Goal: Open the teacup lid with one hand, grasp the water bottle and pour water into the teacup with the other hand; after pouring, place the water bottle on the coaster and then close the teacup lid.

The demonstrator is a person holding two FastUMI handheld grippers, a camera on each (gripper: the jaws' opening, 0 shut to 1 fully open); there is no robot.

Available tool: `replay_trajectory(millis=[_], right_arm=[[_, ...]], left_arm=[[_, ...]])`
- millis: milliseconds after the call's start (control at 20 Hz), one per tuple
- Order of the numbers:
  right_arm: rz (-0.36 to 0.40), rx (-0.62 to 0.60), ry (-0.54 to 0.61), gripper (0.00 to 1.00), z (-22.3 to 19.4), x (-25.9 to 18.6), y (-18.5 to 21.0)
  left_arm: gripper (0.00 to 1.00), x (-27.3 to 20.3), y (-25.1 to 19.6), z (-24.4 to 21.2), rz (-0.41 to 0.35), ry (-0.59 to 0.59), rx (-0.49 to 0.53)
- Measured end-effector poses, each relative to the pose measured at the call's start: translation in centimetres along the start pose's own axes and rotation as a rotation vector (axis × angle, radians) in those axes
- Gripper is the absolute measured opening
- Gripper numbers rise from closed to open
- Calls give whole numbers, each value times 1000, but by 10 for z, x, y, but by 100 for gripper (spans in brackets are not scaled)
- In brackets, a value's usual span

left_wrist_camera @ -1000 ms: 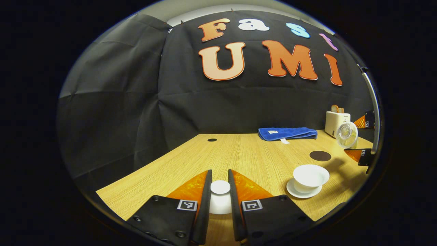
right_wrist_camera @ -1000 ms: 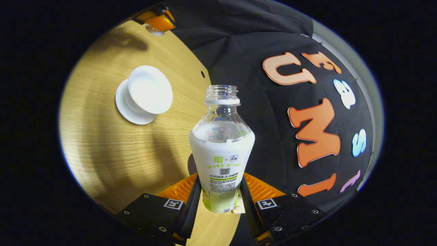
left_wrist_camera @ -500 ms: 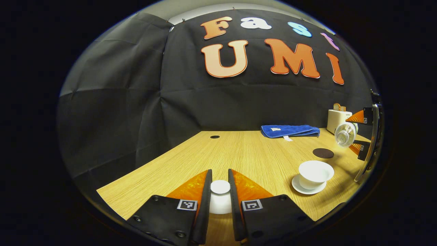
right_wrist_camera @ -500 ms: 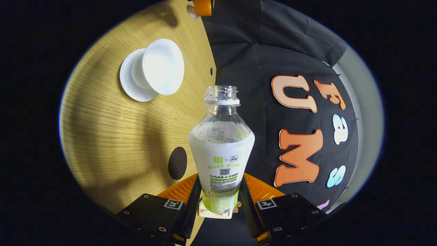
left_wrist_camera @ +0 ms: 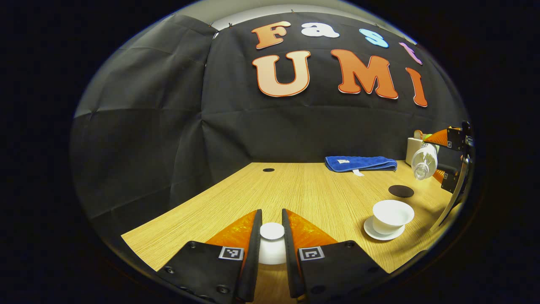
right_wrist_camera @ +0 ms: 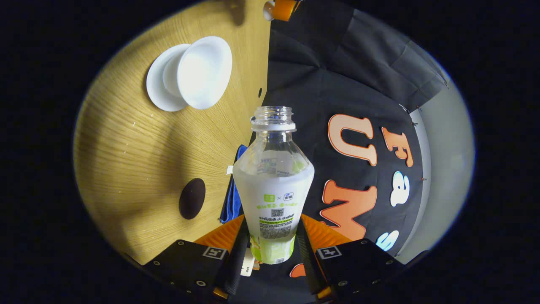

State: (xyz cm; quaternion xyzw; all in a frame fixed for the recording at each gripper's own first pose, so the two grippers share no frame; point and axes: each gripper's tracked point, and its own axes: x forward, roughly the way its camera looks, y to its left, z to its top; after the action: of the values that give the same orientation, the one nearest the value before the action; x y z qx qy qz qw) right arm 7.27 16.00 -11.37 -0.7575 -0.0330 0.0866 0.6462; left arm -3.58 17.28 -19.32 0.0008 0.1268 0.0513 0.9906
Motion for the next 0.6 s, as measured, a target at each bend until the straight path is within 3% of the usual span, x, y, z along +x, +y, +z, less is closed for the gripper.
replay_trajectory(millis=[600], right_arm=[[-61,-86,-57,63,2,4,-25]], left_arm=[[33,-5,2,6,-5,-9,-7]])
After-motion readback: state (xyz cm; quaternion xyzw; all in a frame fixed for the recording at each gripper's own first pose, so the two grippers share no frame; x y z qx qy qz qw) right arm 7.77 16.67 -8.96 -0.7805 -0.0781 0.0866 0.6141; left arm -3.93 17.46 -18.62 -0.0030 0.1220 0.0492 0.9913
